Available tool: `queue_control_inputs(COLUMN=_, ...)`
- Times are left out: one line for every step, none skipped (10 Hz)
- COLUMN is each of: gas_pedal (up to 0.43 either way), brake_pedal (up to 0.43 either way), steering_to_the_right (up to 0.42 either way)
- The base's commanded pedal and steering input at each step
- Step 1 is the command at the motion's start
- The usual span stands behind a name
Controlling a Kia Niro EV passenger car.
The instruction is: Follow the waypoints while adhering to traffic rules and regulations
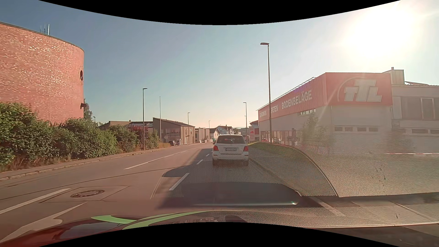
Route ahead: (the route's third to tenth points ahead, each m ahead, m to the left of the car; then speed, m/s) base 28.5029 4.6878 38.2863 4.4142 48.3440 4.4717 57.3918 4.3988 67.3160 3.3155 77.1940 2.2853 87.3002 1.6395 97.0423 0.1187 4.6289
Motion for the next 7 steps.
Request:
queue_control_inputs(gas_pedal=0.0, brake_pedal=0.104, steering_to_the_right=0.006)
queue_control_inputs(gas_pedal=0.0, brake_pedal=0.104, steering_to_the_right=0.006)
queue_control_inputs(gas_pedal=0.0, brake_pedal=0.11, steering_to_the_right=0.005)
queue_control_inputs(gas_pedal=0.0, brake_pedal=0.11, steering_to_the_right=0.005)
queue_control_inputs(gas_pedal=0.0, brake_pedal=0.104, steering_to_the_right=0.005)
queue_control_inputs(gas_pedal=0.0, brake_pedal=0.049, steering_to_the_right=0.005)
queue_control_inputs(gas_pedal=0.0, brake_pedal=0.006, steering_to_the_right=0.004)
